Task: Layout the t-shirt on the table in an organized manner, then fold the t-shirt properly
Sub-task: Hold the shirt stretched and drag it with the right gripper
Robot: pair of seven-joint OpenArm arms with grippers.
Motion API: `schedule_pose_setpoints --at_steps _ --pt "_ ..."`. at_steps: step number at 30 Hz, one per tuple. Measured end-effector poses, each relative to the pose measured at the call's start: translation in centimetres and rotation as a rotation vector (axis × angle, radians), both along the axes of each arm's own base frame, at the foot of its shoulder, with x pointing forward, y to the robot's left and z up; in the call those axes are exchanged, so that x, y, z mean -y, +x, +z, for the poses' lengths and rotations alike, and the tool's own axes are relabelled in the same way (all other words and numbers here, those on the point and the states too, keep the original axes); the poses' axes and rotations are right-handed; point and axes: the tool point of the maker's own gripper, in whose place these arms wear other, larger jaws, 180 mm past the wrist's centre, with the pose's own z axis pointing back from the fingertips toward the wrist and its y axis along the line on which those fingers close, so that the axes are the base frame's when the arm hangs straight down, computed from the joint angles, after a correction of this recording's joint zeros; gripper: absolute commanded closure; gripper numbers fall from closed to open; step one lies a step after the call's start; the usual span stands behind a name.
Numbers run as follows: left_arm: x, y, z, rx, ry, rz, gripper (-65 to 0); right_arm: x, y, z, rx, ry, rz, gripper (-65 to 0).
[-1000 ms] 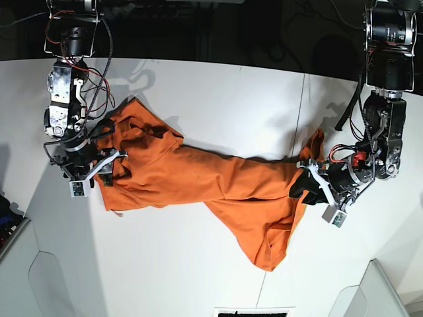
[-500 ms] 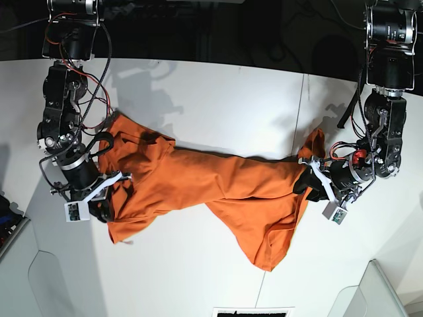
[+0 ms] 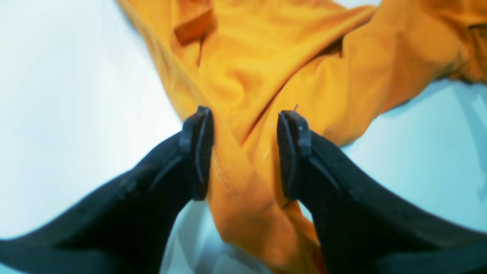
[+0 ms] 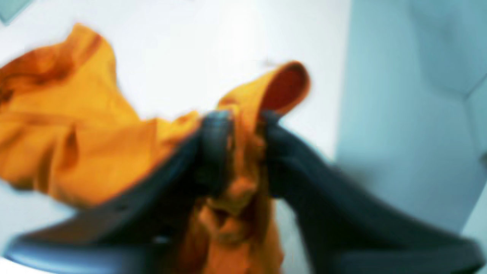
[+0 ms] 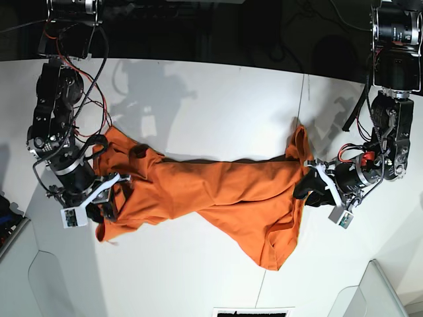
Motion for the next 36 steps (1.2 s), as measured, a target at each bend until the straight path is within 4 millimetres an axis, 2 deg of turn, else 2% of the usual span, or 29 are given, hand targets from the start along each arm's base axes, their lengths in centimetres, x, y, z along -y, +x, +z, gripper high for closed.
schedule_pose_setpoints --at_steps 5,12,17,21,25,30,32,36 --pt "0.0 -0.2 -0.2 -0.01 0.005 -0.002 -29.7 1.1 -3.6 -4.4 -0.118 0.01 -0.051 -25.9" --pt "-0.3 -0.4 -0.6 -0.024 0.022 -0.003 -29.7 1.5 -6.1 -6.7 -0.168 0.037 -0.073 -25.9" --pt "-0.5 -0.4 -0.5 -0.026 0.023 -0.002 -29.7 2.6 -5.1 -5.8 -0.117 0.046 -0.168 -25.9" --pt "-0.1 -0.4 -0.2 -0.022 -0.01 -0.001 -29.7 2.7 -4.3 -5.5 -0.098 0.045 -0.172 -26.0" --pt "0.0 -0.4 -0.2 -0.022 -0.016 -0.001 -29.7 2.8 -3.2 -7.5 -0.15 0.049 -0.169 -30.0" --pt "0.0 -0.4 -0.2 -0.023 -0.013 -0.002 -29.7 1.2 -1.9 -10.0 -0.216 0.088 -0.103 -29.8" --pt "0.0 -0.4 -0.2 -0.023 -0.012 -0.002 -29.7 0.4 -1.9 -10.5 -0.23 0.086 -0.081 -25.1" --pt "0.0 -0.4 -0.2 -0.023 -0.012 -0.002 -29.7 -0.5 -2.0 -10.6 -0.233 0.087 -0.055 -3.9"
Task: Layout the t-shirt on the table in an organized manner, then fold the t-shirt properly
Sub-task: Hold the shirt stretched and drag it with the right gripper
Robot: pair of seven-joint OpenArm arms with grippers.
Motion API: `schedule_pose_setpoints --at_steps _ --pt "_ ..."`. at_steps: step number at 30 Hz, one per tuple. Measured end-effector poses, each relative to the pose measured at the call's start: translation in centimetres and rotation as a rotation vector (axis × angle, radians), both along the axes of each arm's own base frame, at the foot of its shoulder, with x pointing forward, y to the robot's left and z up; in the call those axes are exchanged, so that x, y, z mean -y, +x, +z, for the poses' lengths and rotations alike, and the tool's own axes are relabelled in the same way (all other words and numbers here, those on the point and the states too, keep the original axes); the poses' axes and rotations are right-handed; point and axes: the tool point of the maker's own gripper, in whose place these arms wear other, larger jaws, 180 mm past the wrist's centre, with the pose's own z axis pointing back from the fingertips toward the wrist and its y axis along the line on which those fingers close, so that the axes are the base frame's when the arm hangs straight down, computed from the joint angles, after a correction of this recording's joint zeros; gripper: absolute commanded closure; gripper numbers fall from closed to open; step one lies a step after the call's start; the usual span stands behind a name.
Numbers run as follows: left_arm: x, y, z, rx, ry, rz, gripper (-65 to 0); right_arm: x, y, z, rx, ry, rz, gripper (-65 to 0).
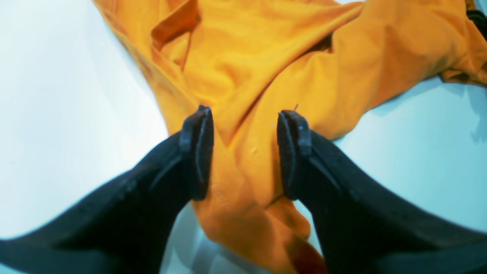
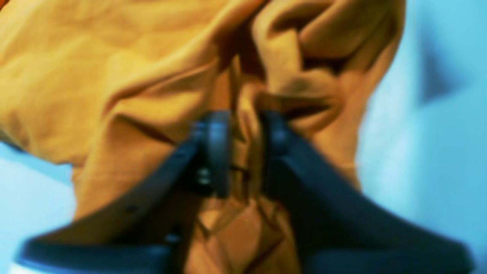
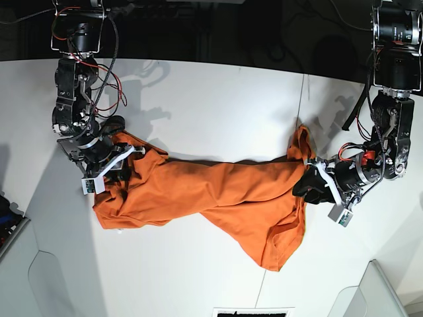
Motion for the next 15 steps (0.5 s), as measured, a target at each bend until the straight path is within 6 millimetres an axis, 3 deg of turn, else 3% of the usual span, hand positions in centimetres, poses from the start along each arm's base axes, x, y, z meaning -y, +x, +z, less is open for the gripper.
schedule_pose_setpoints --at_steps 1,5,13,15 --pt "0.0 0.0 0.0 0.0 0.0 0.0 -29.7 0.0 0.1 0.3 0.007 -0.002 0.001 0.0" --pt "-0.2 -0.1 -0.3 -0.005 0.026 -0.002 -29.7 -0.5 0.8 2.9 0.081 -0.014 0.037 0.0" --pt "-0.4 -0.5 -0.9 -0.015 0.047 -0.003 -29.7 -2.9 2.4 12.5 0.344 0.011 0.075 0.0" --pt "-0.5 -0.4 -0.9 -0.015 0.048 -0.003 -29.7 -3.2 2.6 14.1 0.384 0.014 0.079 0.0"
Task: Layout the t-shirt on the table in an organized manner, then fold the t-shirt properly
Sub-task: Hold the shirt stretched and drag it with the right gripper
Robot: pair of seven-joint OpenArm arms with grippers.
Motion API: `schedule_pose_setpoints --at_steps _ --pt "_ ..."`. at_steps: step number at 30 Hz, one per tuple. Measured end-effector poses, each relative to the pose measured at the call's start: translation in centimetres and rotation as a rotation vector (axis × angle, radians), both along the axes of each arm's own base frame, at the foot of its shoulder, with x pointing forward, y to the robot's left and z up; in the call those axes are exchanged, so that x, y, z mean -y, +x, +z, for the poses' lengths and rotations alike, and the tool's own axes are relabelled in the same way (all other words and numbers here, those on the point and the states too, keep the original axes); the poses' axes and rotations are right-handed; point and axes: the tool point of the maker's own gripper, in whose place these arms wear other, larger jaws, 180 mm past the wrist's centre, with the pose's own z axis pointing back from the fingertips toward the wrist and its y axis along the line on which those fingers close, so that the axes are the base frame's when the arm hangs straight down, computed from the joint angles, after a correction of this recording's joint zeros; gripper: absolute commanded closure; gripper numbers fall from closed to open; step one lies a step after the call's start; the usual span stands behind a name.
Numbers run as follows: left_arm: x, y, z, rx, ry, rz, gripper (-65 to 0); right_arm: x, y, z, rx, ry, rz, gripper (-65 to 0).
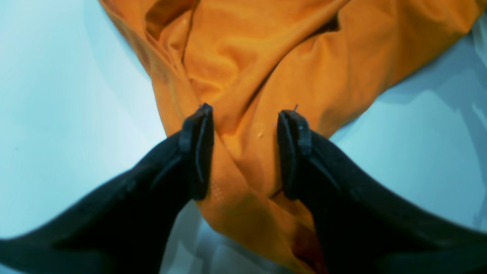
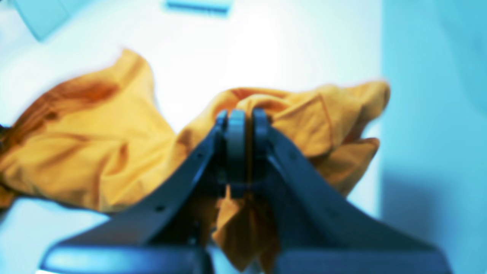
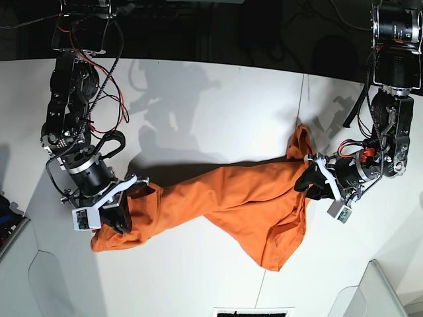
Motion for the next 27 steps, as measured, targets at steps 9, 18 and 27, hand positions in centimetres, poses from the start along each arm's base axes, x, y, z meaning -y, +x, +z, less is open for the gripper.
schedule_pose_setpoints --at_steps 9,18,27 --pt "-0.2 0.0 -0.1 -0.002 0.011 0.0 -29.7 -0.1 0.0 0.6 0.012 0.018 0.004 0.0" --pt "-0.2 -0.2 -0.3 -0.007 0.014 0.0 -29.7 -0.2 -0.5 -1.0 -0.068 0.001 0.013 -15.2" --pt "-0.2 -0.2 -0.3 -0.007 0.017 0.0 -29.7 -0.3 -2.1 -3.4 -0.146 0.001 0.016 -15.2"
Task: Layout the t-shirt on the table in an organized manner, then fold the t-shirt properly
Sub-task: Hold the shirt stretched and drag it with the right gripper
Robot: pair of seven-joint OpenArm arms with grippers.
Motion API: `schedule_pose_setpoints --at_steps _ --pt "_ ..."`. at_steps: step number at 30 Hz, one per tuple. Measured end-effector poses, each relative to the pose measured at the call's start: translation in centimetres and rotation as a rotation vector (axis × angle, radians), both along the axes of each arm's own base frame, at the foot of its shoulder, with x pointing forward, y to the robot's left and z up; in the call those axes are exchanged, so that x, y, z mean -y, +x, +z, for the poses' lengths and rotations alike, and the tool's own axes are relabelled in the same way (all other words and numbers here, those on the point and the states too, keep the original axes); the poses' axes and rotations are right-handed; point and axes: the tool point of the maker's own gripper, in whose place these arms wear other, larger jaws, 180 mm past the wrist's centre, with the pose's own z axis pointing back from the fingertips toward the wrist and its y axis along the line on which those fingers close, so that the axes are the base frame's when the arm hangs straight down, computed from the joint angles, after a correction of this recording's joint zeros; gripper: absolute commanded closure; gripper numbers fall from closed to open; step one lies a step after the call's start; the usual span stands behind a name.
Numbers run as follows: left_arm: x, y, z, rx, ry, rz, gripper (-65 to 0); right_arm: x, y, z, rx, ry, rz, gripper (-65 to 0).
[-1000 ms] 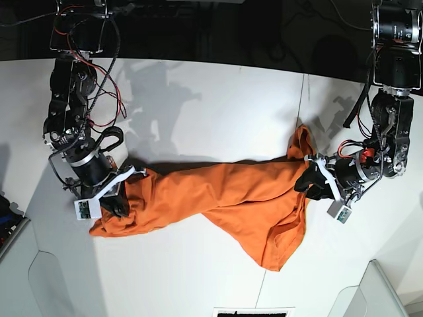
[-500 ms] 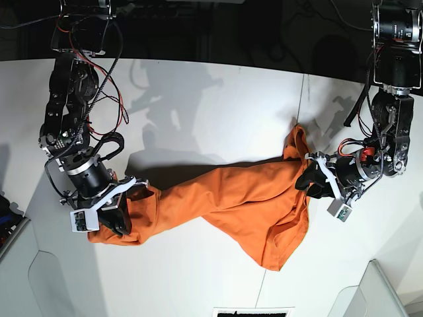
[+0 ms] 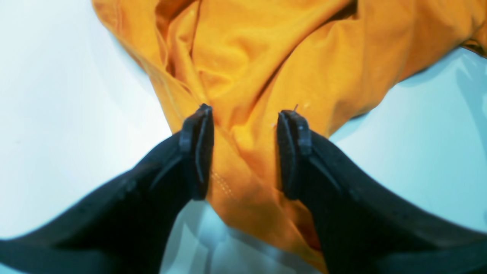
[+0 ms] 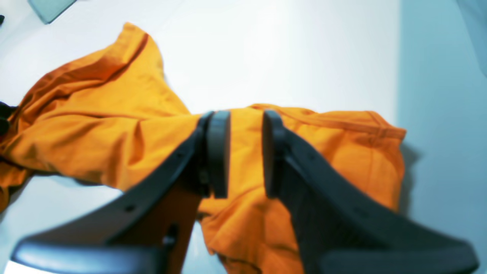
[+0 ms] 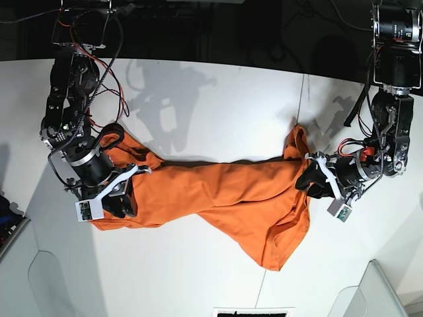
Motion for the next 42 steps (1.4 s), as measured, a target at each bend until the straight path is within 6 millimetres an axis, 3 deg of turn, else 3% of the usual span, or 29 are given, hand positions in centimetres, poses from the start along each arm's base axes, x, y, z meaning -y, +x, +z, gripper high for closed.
schedule_pose_setpoints --at_steps 3,7,12,21,25,28,32,36,42 --pt "0.1 0.0 0.1 0.001 -0.006 0.0 -29.7 0.7 -1.2 -2.1 -0.055 -0.043 -0.023 -16.8" --pt "0.2 0.1 0.2 0.003 -0.025 0.002 -29.7 1.0 -2.1 -4.7 -0.126 -0.041 -0.036 -26.1" --pt "0.3 0.0 0.2 0.003 -0.026 0.002 -29.7 1.2 -3.1 -7.0 -0.188 -0.055 -0.038 -26.5" --pt "0.3 0.0 0.2 0.002 -0.026 0.002 -29.7 1.9 -4.4 -8.4 -0.195 -0.136 -0.043 -24.9" --pt "0.3 -0.1 0.1 0.0 -0.026 0.002 -29.7 1.9 -4.2 -8.2 -0.18 -0.136 -0.045 -8.6" --pt "0.4 0.0 0.1 0.001 -0.029 0.001 -29.7 1.9 -4.3 -8.3 -0.183 -0.135 -0.044 -0.3" --pt "0.5 0.0 0.2 0.003 -0.033 0.001 -29.7 1.9 -4.2 -8.5 -0.188 -0.134 -0.044 0.0" --pt "0.5 0.0 0.1 0.002 -0.033 0.001 -29.7 1.8 -3.7 -7.5 -0.146 -0.128 -0.042 0.0" --pt "0.5 -0.3 -0.2 -0.005 -0.033 0.001 -29.7 1.6 -1.4 -2.1 0.004 -0.124 -0.044 0.0"
